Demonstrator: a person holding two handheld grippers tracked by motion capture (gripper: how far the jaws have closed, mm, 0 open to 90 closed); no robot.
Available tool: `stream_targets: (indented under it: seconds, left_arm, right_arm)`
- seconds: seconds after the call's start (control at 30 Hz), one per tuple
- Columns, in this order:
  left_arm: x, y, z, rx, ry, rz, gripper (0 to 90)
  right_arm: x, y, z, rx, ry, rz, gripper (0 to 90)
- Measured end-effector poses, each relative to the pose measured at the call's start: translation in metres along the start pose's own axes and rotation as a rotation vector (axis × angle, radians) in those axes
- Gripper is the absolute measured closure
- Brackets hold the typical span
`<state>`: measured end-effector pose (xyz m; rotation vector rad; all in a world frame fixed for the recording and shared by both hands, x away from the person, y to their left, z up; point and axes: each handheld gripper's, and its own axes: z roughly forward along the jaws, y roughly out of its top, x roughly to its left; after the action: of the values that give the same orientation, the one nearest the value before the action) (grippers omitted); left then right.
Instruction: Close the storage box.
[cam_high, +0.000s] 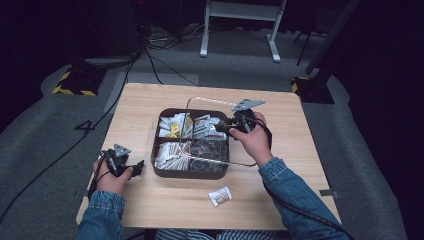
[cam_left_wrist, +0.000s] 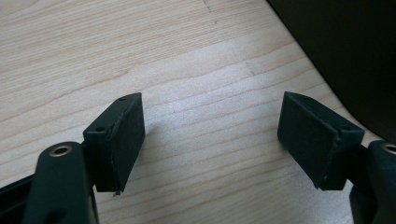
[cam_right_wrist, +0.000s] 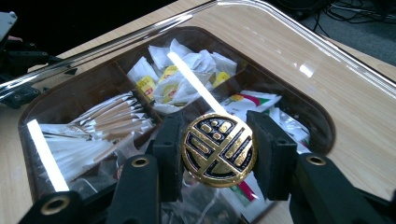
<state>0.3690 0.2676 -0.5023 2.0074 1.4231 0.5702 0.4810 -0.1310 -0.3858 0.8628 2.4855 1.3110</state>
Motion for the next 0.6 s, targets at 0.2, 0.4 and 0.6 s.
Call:
stream_targets:
  seconds: [0.2,0.4,0.6]
  left_arm:
    - [-0.001,-0.001,0.002,-0.016,-0.016,-0.009,23.3]
    - [0.0,-0.001,0.002,-0.014,-0.02,-0.015,23.1]
    - [0.0,-0.001,0.002,-0.014,-0.022,-0.014,22.9]
  right_arm:
    - [0.009,0.007,0.014,-0.002,0.0,-0.01,59.4]
    - [0.016,0.01,0.024,0.004,0.0,-0.025,59.4]
    - [0.019,0.012,0.035,0.013,0.005,-0.027,59.4]
